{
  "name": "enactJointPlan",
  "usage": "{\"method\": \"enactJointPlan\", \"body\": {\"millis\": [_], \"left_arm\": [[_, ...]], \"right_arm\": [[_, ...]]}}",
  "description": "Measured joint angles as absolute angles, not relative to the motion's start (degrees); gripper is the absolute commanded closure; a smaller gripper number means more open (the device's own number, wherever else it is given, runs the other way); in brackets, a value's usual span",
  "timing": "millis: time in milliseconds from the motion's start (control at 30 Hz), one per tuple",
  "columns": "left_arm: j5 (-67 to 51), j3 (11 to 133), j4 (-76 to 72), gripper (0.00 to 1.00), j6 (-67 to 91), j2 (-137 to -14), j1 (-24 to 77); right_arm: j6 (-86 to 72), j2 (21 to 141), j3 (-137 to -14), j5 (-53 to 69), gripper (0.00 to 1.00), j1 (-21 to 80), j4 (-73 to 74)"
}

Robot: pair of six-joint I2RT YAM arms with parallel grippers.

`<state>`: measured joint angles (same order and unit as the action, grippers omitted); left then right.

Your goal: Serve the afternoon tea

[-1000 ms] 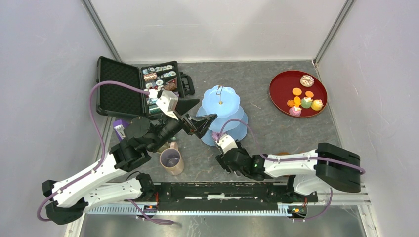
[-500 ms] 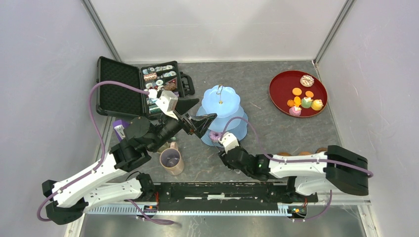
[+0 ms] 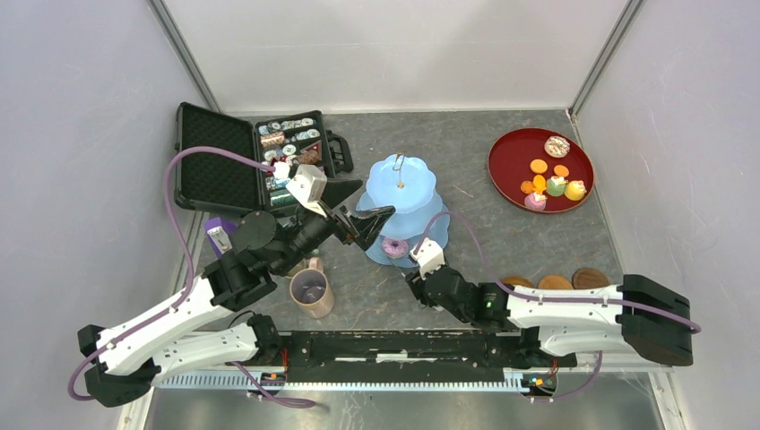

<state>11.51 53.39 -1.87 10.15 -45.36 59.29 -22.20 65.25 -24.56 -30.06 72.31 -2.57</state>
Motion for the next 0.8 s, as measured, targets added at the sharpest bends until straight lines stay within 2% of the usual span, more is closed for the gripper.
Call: {"method": "enactJointPlan", "body": {"millis": [367, 800], "left_arm": [[11.9, 53.3, -1.9, 0.00, 10.1, -45.8, 59.3], [11.9, 53.3, -1.9, 0.00, 9.7, -46.4, 59.3]], "right_arm": [[-22.6, 57.5, -22.4, -29.8, 0.40, 72.3, -2.2], [-28.1, 47.0, -20.2, -30.7, 0.44, 72.3, 7.2]]}}
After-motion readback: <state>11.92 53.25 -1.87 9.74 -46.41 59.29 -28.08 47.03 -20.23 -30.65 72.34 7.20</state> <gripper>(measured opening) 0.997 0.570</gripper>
